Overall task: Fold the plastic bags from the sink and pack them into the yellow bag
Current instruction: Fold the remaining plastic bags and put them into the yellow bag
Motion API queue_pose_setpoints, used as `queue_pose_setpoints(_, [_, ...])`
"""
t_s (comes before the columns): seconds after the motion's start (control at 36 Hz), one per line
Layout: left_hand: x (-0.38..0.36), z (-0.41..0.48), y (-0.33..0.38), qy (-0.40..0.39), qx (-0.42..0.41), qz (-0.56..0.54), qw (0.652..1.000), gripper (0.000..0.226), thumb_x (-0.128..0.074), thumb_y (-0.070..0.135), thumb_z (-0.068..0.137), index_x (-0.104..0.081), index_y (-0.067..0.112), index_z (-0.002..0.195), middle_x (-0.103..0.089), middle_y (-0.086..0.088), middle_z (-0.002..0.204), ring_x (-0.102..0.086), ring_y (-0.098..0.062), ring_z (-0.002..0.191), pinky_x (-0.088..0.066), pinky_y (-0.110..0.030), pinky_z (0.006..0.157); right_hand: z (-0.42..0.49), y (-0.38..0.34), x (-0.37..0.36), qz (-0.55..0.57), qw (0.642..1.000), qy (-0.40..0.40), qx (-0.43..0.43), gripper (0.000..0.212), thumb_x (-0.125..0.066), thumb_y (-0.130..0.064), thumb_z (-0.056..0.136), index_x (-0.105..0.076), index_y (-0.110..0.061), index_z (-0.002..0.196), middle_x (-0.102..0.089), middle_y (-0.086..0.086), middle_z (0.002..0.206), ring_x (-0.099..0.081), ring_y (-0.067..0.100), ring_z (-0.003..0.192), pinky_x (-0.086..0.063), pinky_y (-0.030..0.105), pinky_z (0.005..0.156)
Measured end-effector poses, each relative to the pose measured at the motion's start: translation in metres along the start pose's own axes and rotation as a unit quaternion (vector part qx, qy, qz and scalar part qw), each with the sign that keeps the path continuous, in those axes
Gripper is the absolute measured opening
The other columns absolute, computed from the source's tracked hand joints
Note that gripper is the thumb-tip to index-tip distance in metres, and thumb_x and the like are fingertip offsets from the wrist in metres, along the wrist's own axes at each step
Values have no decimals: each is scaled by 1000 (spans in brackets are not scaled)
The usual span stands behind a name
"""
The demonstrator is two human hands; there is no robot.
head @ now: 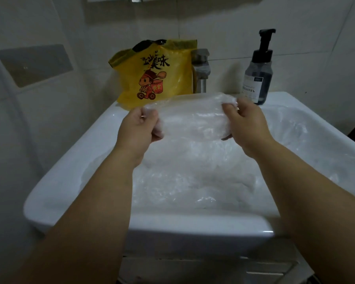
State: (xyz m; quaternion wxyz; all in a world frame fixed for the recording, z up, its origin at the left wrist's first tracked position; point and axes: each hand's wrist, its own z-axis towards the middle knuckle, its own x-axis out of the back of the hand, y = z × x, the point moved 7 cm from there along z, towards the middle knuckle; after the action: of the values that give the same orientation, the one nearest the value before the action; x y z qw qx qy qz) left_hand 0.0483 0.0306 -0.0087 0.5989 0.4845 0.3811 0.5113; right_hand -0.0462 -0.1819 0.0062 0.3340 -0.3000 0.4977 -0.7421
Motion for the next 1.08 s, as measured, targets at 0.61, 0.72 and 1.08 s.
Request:
queue_pose_setpoints(0.61, [-30, -21, -4, -192, 53, 204, 958, 14, -83, 26, 71, -71, 25, 79, -68, 10, 75, -60, -4, 67, -43, -19, 58, -3, -2, -13, 256, 947, -140, -137, 24, -66, -31, 85, -60, -18, 104, -69, 2, 100, -69, 21, 91, -57, 36, 79])
queue_pose_setpoints(0.72, [-32, -18, -5, -153, 86, 88, 981, 12, -78, 19, 77, -70, 18, 86, -70, 4, 80, -63, -10, 70, -47, -21, 60, -10, 5, -35, 302, 903, -226, -206, 127, -83, -70, 28, -46, -19, 138, -59, 11, 131, -57, 35, 117, -44, 57, 99])
queue_pose_setpoints(1.08, [-54, -36, -4, -235, 157, 1, 959, 17, -72, 16, 82, -66, 16, 97, -71, 4, 80, -68, -5, 64, -53, -17, 55, -4, 10, -45, 343, 919, -114, -158, 32, -55, -13, 94, -56, -3, 125, -69, 11, 108, -67, 26, 99, -56, 36, 84])
